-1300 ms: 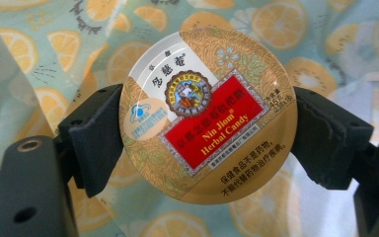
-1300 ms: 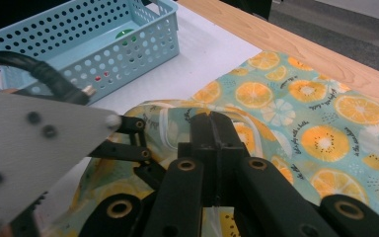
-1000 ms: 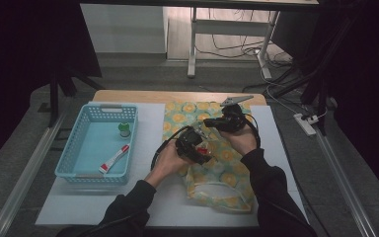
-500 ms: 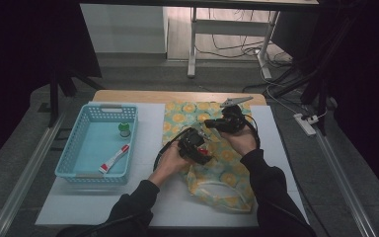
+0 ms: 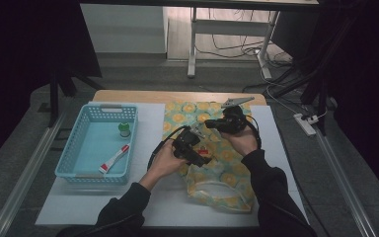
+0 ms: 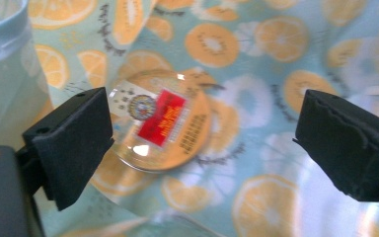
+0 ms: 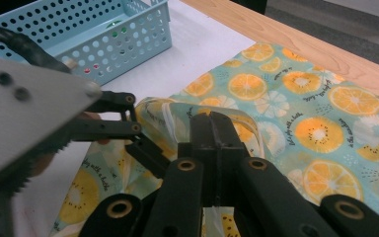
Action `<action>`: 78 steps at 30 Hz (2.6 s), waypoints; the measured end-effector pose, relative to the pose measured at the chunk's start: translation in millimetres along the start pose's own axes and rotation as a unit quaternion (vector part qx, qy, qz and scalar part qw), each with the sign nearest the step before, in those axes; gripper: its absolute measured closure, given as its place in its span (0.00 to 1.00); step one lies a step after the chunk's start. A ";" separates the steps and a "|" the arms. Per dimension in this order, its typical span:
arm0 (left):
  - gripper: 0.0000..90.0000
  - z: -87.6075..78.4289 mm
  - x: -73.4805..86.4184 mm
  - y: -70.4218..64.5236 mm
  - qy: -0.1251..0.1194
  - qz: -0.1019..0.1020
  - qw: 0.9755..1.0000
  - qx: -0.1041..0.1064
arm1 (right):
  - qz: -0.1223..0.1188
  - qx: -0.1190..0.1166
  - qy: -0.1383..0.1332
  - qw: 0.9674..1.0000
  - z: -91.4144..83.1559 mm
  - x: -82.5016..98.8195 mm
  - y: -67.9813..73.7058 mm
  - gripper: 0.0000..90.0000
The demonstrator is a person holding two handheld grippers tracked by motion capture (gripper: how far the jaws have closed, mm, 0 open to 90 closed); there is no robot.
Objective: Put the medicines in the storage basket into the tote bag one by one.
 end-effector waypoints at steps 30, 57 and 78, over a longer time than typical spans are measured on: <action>0.01 -87.3 32.5 23.9 -0.055 -0.044 0.998 0.004 | 0.008 -0.012 -0.007 1.000 -2.5 1.0 5.1 1.00; 0.00 -161.5 107.1 93.3 -0.044 -0.117 0.987 -0.101 | 0.005 -0.010 -0.005 1.000 -4.3 4.6 5.9 1.00; 0.00 -152.8 174.3 139.9 0.056 -0.166 0.975 -0.140 | 0.001 -0.013 -0.002 1.000 1.6 3.9 9.1 1.00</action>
Point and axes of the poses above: each handheld gripper's, and its own axes: z roughly forward along the jaws, x roughly out of its underside, y roughly to its left, the point moved 5 cm from there along z, roughly forward along the jaws, and after that the axes turned 9 degrees about -x, right-handed, at the moved point
